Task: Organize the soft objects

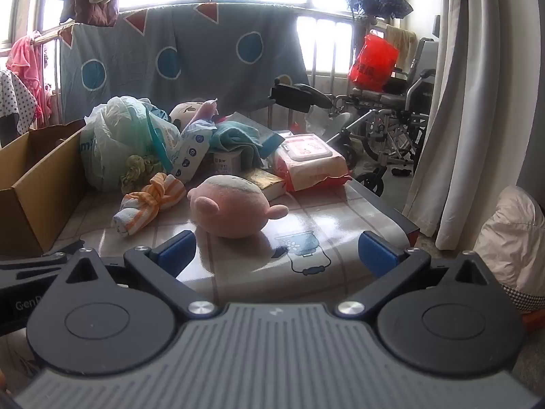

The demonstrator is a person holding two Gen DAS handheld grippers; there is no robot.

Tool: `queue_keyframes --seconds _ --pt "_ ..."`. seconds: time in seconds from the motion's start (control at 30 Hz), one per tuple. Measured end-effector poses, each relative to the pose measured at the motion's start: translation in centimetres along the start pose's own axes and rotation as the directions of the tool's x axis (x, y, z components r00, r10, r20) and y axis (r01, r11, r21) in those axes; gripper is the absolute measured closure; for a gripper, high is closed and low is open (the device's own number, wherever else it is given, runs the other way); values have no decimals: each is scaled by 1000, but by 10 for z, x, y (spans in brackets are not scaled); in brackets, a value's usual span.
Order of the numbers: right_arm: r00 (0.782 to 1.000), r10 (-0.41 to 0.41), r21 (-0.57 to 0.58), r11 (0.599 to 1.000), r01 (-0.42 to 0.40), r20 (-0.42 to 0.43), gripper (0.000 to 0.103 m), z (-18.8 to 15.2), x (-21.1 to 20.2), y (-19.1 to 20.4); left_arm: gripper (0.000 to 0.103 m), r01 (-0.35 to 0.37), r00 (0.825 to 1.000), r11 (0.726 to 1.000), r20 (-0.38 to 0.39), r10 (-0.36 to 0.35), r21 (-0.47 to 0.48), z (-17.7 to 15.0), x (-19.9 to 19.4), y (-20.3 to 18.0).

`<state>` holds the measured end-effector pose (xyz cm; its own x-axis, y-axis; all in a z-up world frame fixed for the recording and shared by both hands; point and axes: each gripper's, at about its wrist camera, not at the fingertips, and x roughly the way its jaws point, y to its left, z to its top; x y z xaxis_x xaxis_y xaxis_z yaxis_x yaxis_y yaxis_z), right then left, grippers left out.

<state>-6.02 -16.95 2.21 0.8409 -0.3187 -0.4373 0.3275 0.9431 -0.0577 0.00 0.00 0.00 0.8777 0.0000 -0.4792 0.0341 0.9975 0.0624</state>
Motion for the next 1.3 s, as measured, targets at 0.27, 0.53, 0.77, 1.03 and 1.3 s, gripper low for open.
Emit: queue_keyframes --seconds 0.27,0.53,0.77,1.03,1.3 --pt "1000 -1 4 1000 1 2 1 0 0 0 0 8 1000 1000 9 -8 1 -1 -2 0" --pt "1000 3 18 1000 -3 -3 1 0 1 -2 0 13 1000 1000 7 -13 5 0 -3 0" --pt "1000 0 16 1000 0 2 1 0 0 -3 0 25 1000 1000 -7 -25 -2 0 0 2" --pt "1000 -3 9 1000 3 -1 1 0 1 -1 0 28 1000 1000 -11 -28 -11 0 2 3" --pt "1000 4 0 1000 -4 -5 1 0 1 0 0 21 1000 1000 -16 -22 -10 -1 3 1"
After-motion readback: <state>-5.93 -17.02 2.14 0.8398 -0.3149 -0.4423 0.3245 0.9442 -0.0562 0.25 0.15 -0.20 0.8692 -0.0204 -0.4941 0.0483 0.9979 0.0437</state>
